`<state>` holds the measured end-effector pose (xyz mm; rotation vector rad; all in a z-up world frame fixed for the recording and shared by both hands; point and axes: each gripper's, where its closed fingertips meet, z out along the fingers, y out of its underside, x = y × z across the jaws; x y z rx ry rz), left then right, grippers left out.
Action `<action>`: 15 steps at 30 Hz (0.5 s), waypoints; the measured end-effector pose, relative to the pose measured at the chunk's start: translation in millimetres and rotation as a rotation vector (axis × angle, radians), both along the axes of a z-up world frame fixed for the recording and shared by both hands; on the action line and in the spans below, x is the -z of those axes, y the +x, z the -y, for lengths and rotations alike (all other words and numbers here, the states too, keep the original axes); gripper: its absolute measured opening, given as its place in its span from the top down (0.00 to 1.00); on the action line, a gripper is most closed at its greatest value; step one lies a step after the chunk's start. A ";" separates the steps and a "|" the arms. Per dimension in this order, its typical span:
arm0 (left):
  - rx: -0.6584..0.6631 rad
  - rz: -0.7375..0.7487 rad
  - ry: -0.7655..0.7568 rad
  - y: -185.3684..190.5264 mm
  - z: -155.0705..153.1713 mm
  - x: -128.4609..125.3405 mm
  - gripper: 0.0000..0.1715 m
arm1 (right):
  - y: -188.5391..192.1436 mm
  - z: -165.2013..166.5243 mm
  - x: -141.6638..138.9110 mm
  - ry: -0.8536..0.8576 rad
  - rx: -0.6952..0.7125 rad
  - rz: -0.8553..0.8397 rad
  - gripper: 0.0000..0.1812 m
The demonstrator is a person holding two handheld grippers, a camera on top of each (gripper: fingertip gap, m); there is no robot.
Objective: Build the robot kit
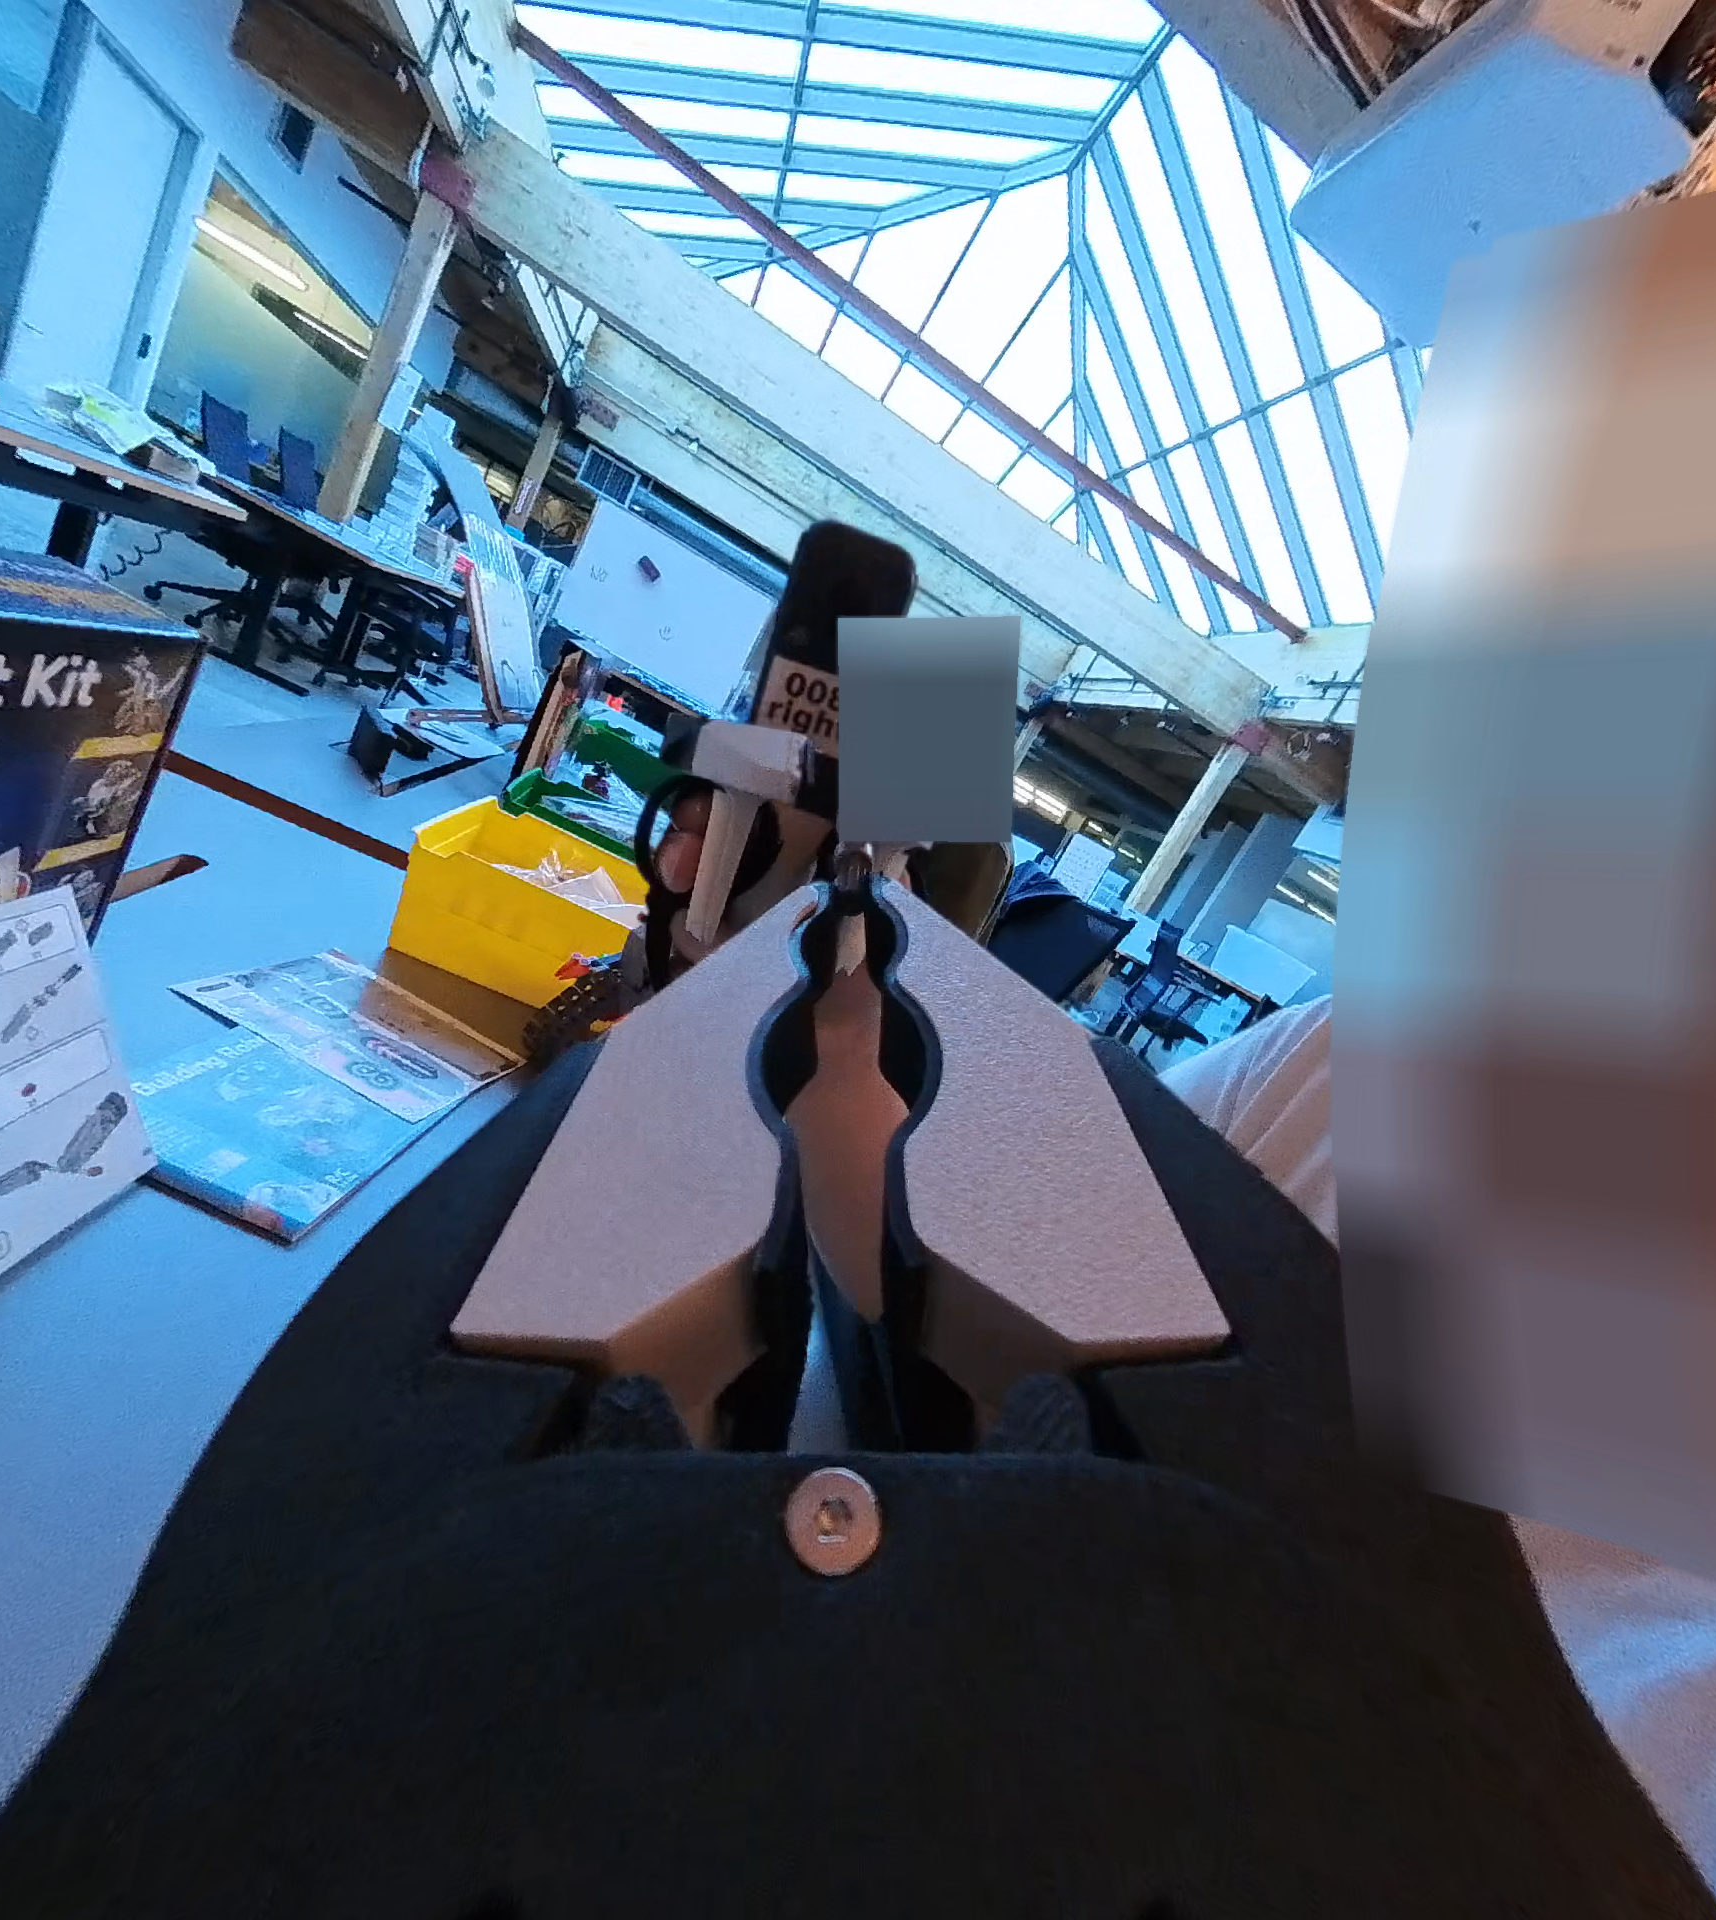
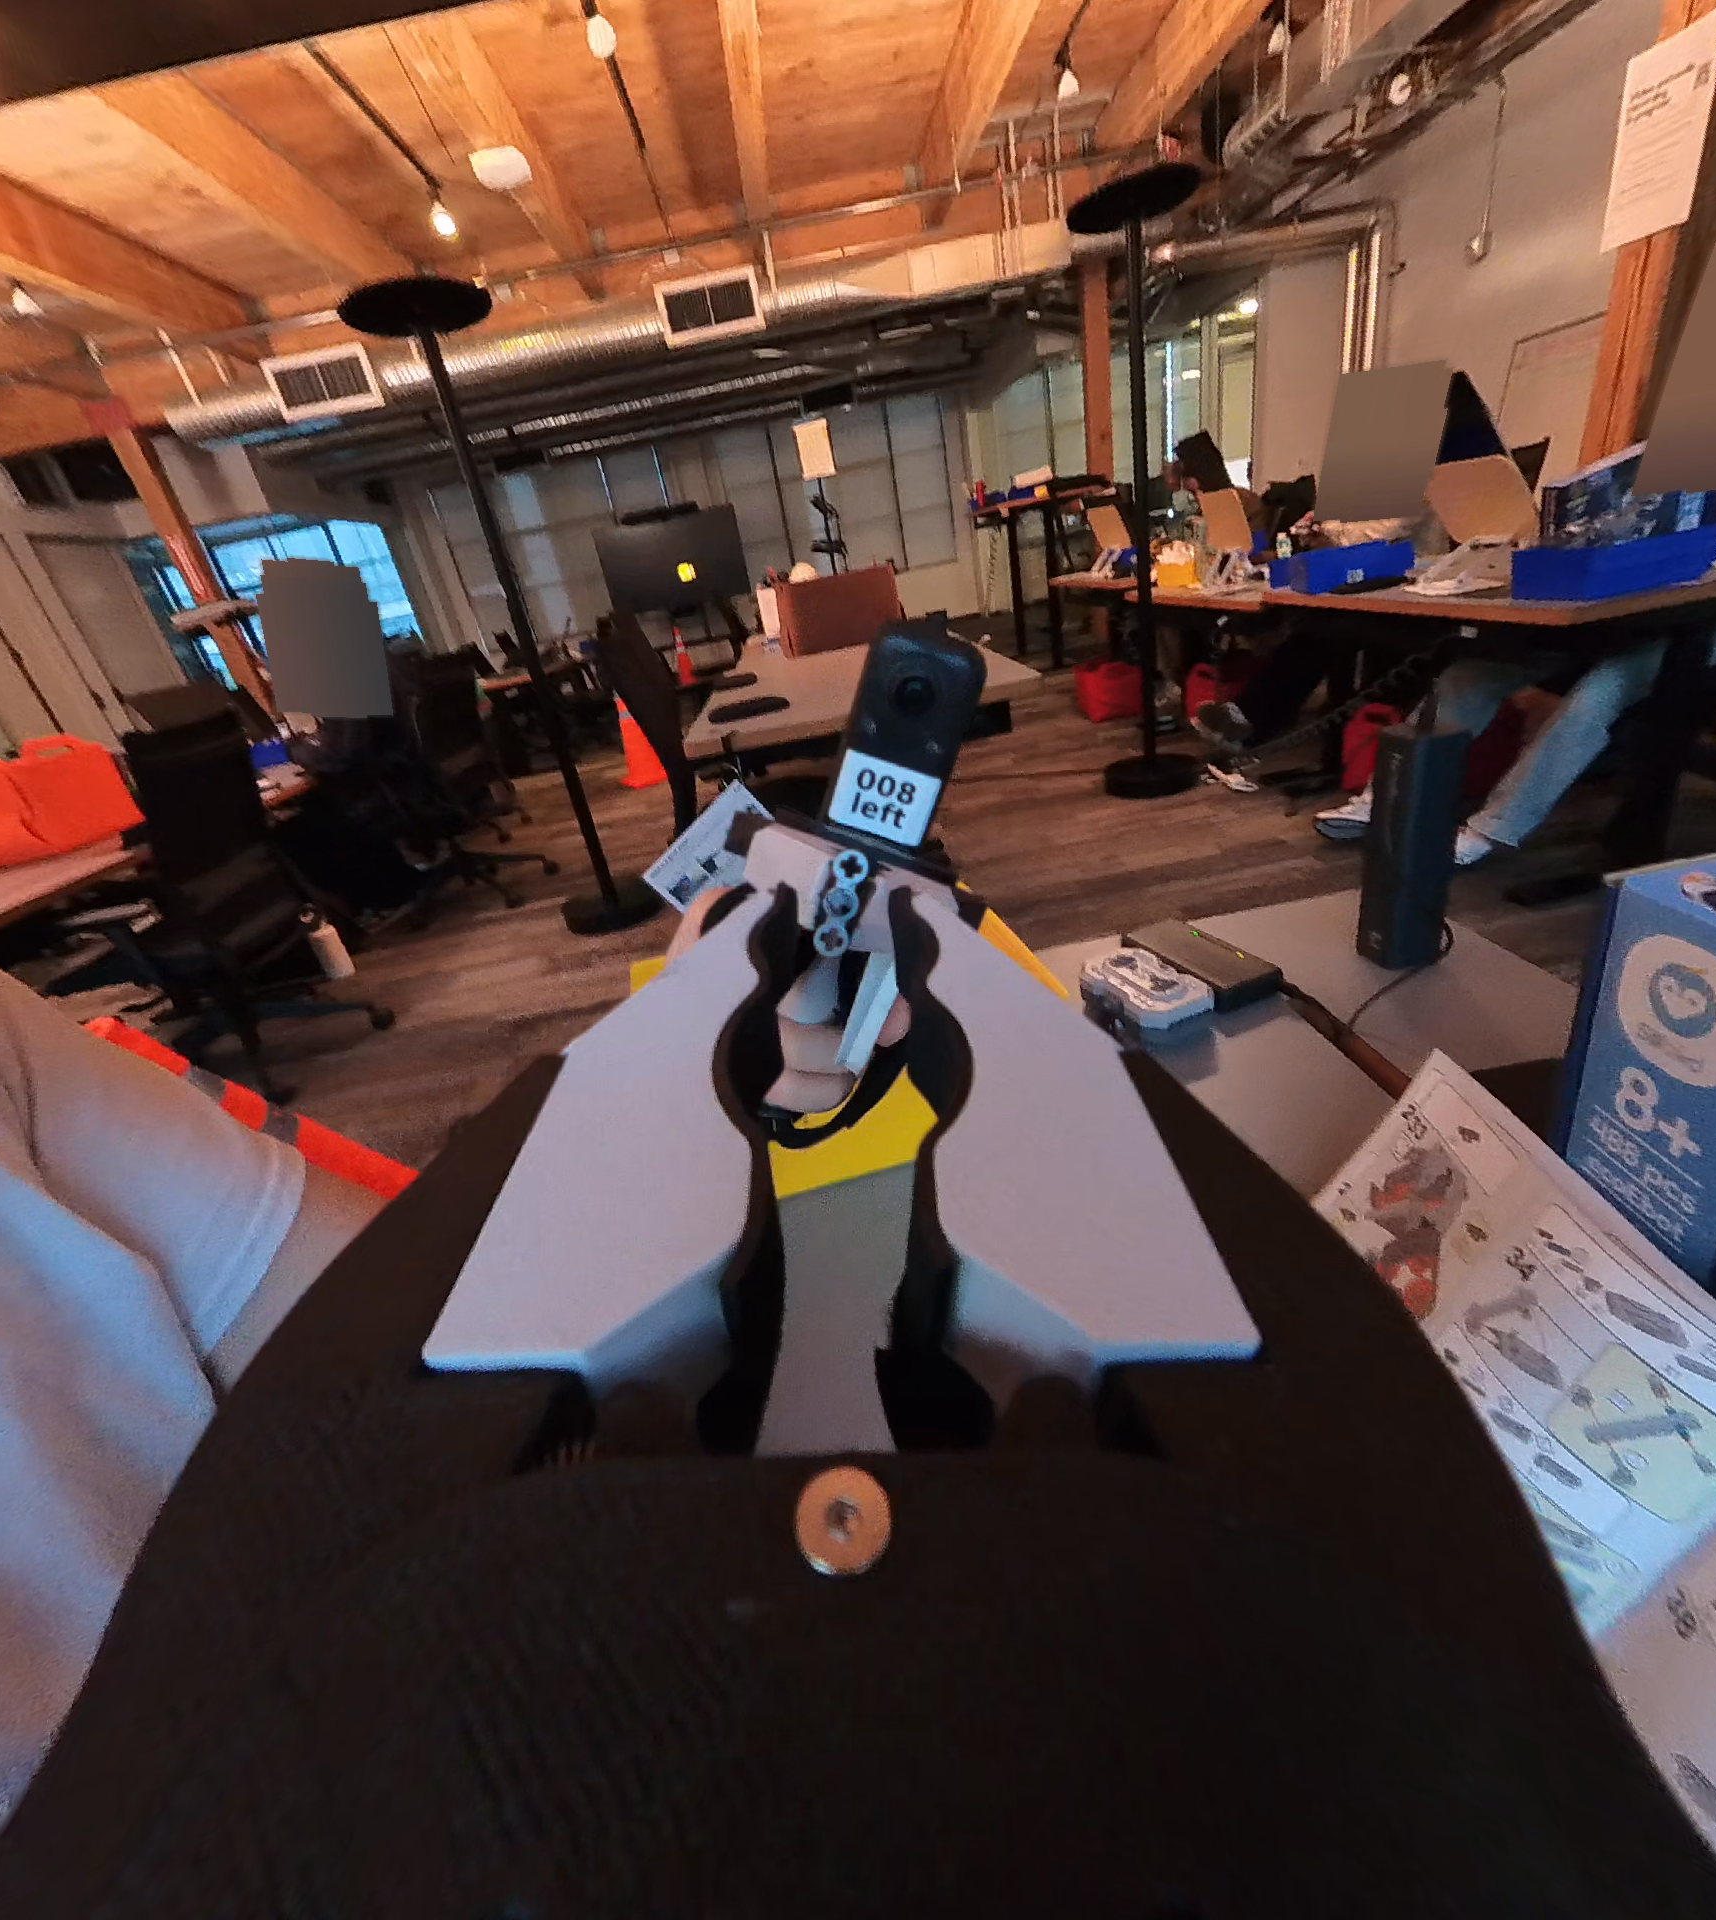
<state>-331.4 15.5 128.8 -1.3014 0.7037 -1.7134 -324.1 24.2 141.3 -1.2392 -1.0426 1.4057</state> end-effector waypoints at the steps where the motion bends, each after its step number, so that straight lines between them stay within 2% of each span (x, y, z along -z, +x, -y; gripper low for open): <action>1: 0.000 -0.008 0.004 1.5 -0.1 1.5 0.99 | -1.1 0.1 1.9 0.002 -0.001 0.010 0.91; 7: -0.005 -0.041 0.023 5.2 2.3 3.7 0.99 | -4.9 4.5 5.9 -0.030 -0.059 0.013 0.98; 12: -0.035 -0.058 0.031 3.7 0.1 4.4 0.98 | -5.1 2.8 9.1 -0.002 -0.027 0.043 0.98; 14: -0.075 -0.051 -0.007 -2.6 -5.8 2.4 0.69 | -5.2 -1.0 13.6 -0.023 -0.009 0.071 0.98; 15: -0.097 -0.049 -0.024 -8.2 -9.1 2.6 0.67 | -5.1 -3.9 16.7 -0.028 0.007 0.092 0.98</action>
